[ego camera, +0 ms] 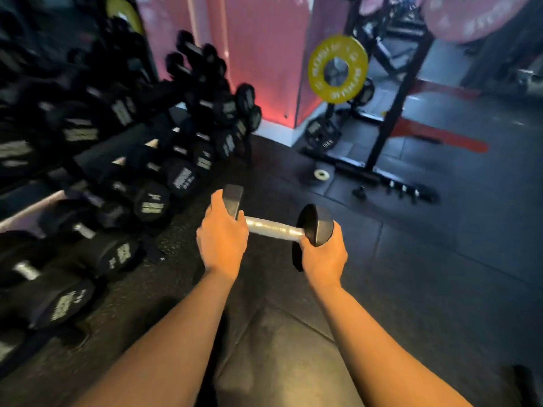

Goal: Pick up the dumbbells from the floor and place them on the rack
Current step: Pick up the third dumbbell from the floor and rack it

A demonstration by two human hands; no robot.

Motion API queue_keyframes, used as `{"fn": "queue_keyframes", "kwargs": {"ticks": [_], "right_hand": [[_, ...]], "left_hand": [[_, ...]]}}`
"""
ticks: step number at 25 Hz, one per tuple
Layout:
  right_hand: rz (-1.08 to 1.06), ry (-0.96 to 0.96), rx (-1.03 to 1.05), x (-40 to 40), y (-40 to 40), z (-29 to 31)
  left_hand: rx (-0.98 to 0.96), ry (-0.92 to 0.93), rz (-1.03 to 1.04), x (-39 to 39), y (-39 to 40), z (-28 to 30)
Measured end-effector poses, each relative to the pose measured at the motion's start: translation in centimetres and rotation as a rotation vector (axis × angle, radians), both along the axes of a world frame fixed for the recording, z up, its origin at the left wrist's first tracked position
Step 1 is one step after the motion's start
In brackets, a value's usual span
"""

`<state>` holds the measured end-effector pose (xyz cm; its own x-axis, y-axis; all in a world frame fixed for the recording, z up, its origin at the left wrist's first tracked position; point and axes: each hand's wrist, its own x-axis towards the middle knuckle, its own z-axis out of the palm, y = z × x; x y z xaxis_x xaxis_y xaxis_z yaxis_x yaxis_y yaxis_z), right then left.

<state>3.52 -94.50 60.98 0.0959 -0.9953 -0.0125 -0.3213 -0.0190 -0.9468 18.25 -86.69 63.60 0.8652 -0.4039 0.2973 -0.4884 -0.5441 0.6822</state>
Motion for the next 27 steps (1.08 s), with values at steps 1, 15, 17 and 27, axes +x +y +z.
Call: {"fn": "queue_keyframes", "kwargs": {"ticks": [1,15,17,27], "right_hand": [[0.03,-0.039,-0.035,2.8,1.5,1.0],[0.795,-0.265,-0.229,38.5,25.7,11.8],[0.908,-0.33,-0.21,43.1,30.5,12.2],[1.385,-0.48,-0.188,63.2,60.9,14.8]], "left_hand": [[-0.036,-0.017,0.024,2.4,2.0,1.0],[-0.383,-0.012,0.728,28.1,34.5,9.5],[-0.409,-0.014,0.821,31.0,39.6,10.2],[-0.476,-0.24,1.279,41.3,68.6,14.3]]}}
